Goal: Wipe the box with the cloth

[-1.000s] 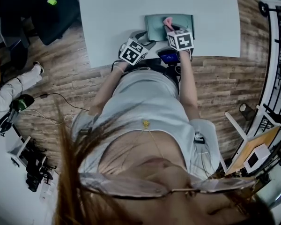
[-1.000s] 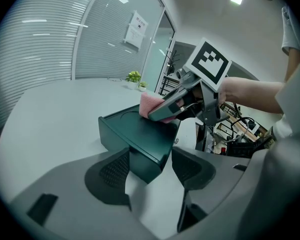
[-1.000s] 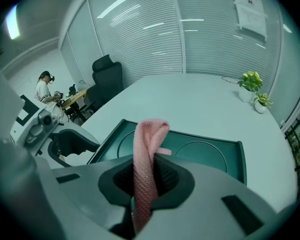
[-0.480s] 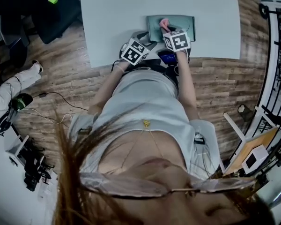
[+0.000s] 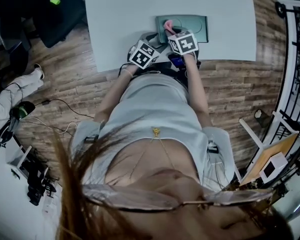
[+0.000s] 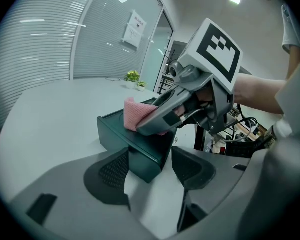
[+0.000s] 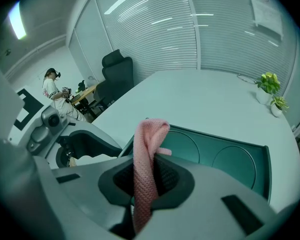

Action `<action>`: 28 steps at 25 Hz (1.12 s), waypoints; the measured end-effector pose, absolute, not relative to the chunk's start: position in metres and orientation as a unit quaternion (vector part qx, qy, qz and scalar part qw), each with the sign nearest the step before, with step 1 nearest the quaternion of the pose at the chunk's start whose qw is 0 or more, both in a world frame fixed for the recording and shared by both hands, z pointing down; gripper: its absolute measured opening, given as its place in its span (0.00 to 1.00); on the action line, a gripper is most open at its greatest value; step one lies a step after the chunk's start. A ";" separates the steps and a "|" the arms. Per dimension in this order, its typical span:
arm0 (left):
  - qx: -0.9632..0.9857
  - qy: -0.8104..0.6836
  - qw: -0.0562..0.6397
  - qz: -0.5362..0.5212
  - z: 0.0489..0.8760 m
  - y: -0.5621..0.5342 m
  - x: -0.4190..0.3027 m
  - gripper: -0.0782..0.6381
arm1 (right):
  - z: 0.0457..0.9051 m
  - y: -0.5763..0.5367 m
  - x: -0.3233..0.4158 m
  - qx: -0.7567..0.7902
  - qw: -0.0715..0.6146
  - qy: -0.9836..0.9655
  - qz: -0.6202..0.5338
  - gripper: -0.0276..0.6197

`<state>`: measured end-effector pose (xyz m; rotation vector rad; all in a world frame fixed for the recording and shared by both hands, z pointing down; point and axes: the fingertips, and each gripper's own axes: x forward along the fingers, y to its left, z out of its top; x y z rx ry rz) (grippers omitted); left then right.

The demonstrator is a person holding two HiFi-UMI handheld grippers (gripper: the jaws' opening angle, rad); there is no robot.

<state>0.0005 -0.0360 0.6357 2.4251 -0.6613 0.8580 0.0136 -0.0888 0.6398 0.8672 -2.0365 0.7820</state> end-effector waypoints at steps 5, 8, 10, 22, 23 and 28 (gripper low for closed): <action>0.884 -0.240 0.243 0.319 0.637 -0.036 -0.001 0.48 | 0.641 -0.088 0.009 0.337 0.390 -0.799 0.311 0.10; 0.885 -0.239 0.242 0.317 0.637 -0.037 0.000 0.48 | 0.640 -0.088 0.006 0.334 0.394 -0.801 0.304 0.11; 0.885 -0.238 0.243 0.319 0.636 -0.037 0.000 0.48 | 0.637 -0.087 0.005 0.331 0.392 -0.804 0.302 0.10; 0.887 -0.247 0.236 0.310 0.631 -0.037 -0.001 0.48 | 0.615 -0.088 0.018 0.356 0.339 -0.815 0.307 0.11; 0.888 -0.247 0.231 0.310 0.630 -0.037 0.000 0.48 | 0.612 -0.090 0.028 0.365 0.334 -0.813 0.309 0.11; 0.891 -0.243 0.216 0.318 0.631 -0.032 -0.001 0.50 | 0.610 -0.090 0.077 0.403 0.333 -0.794 0.309 0.11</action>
